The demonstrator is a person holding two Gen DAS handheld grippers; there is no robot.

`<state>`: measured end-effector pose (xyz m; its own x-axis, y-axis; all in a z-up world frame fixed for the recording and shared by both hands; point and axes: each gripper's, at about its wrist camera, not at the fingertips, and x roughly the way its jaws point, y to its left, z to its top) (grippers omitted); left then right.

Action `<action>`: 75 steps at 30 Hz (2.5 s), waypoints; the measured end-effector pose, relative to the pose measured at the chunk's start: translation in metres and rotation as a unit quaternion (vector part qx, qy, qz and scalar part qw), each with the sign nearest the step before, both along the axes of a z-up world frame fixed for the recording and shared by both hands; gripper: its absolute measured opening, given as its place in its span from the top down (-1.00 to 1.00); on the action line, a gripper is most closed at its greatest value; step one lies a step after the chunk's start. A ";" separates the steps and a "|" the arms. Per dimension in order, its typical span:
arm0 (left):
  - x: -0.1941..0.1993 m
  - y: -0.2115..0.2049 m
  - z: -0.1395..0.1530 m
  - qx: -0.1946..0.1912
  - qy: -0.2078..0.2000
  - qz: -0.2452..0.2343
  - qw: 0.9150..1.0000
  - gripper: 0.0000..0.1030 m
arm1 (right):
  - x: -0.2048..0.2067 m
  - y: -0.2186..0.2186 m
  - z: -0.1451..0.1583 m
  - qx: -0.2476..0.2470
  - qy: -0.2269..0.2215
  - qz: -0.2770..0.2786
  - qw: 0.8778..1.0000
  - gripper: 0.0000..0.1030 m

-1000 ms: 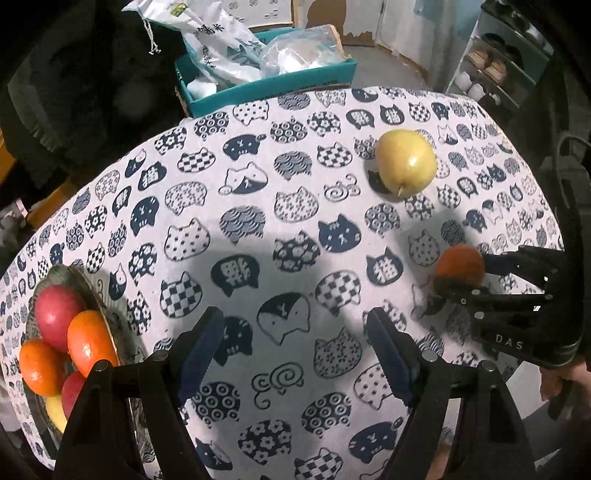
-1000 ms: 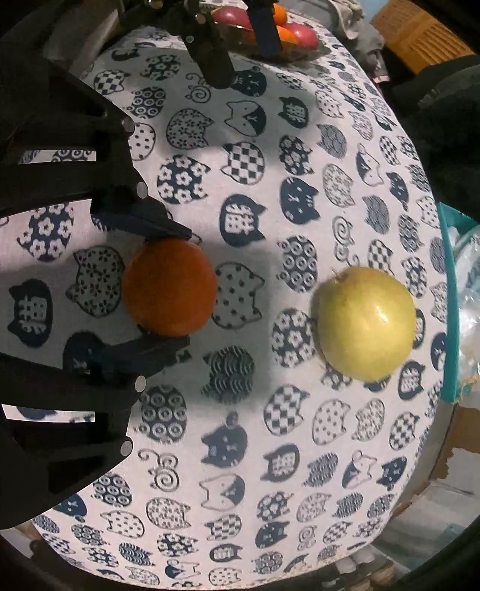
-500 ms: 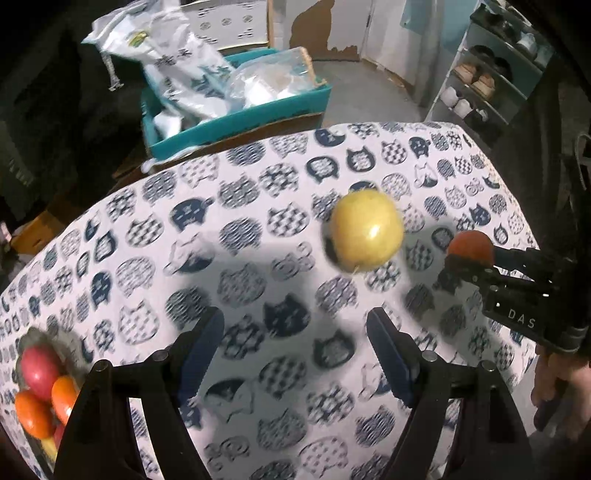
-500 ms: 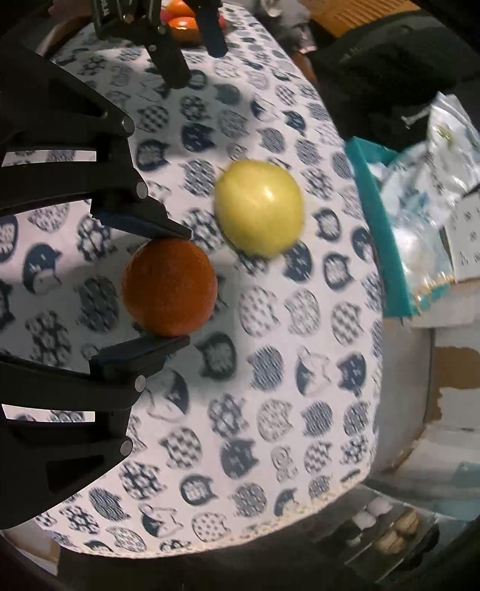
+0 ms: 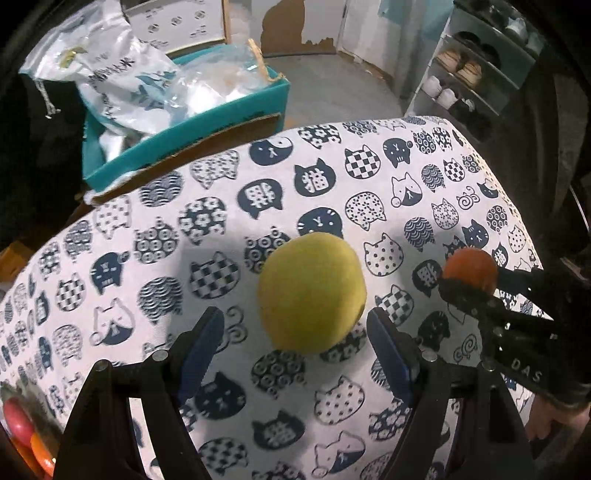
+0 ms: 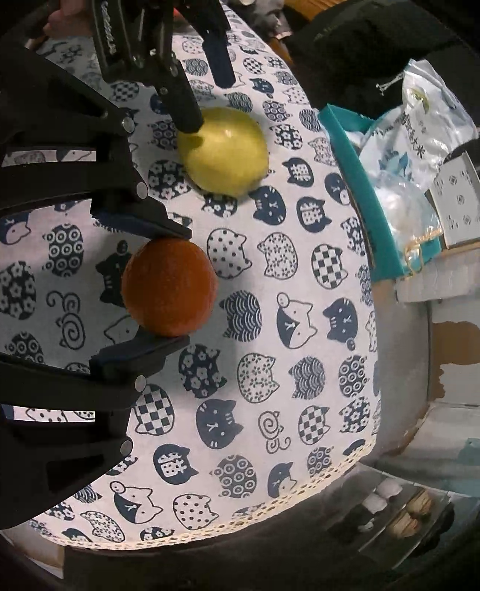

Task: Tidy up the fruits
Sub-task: 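Close the left tool on the yellow pear while the right tool lifts the tangerine, then carry the pear with the left tool while the right tool carries the tangerine to the bowl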

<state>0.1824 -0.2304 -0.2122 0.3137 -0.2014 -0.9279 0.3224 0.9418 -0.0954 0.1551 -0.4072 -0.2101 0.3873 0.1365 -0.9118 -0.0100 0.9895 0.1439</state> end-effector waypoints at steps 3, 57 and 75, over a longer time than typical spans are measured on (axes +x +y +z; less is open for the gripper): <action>0.005 -0.006 -0.008 -0.001 0.005 -0.006 1.000 -0.57 | 0.000 -0.005 -0.003 0.002 0.003 -0.006 1.000 0.04; -0.059 0.051 0.100 -0.039 -0.080 0.015 0.996 -0.35 | -0.028 0.045 0.104 0.002 -0.100 0.042 0.994 0.05; -0.104 0.088 0.159 -0.046 -0.139 0.033 0.989 -0.35 | -0.052 0.080 0.161 0.019 -0.151 0.073 0.986 0.05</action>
